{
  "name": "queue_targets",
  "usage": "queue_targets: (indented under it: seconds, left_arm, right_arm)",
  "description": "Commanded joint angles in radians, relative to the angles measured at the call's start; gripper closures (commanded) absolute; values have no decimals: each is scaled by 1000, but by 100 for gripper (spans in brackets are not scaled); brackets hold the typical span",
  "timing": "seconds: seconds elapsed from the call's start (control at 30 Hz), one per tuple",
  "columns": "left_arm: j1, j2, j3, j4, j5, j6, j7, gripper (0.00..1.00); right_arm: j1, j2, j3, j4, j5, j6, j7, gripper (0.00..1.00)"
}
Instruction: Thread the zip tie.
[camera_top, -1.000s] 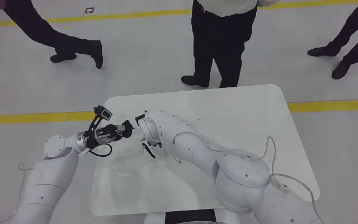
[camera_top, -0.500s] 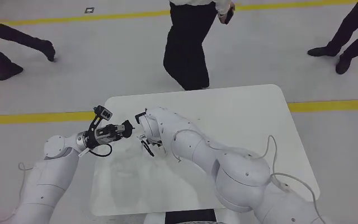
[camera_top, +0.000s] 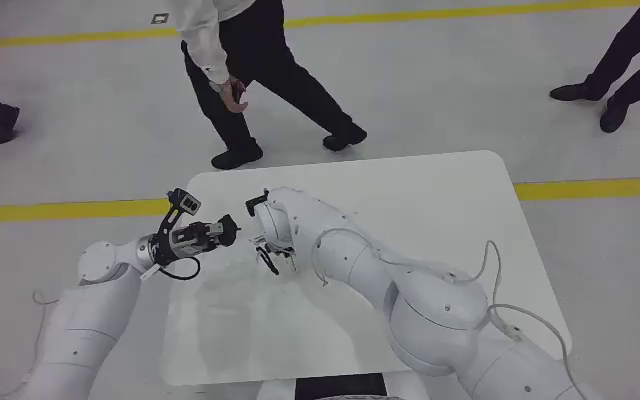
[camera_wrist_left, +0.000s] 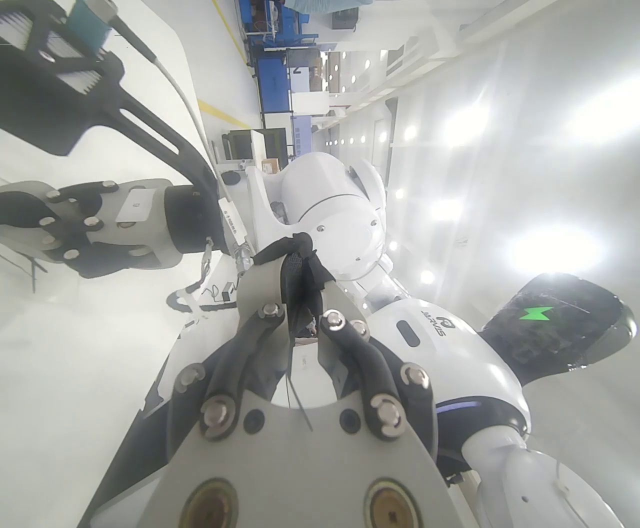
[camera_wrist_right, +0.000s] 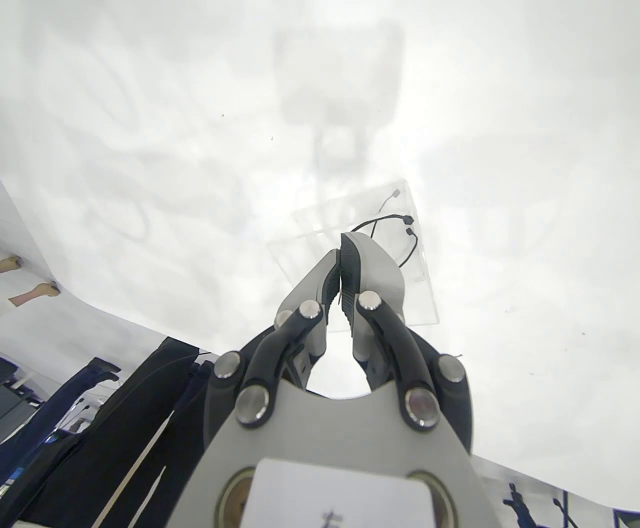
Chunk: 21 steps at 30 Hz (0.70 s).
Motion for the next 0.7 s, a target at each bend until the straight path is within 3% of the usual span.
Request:
queue_targets:
  seconds: [0.0, 0.4, 0.67]
  left_arm:
    - [0, 0, 0, 0, 0, 0, 0, 100]
    - [0, 0, 0, 0, 0, 0, 0, 100]
    - [0, 0, 0, 0, 0, 0, 0, 100]
  right_arm:
    - [2, 7, 11, -10, -2, 0, 2, 100]
    - [-6, 75, 87, -113, -27, 0, 17, 100]
    - [-32, 149, 194, -219, -28, 0, 7, 100]
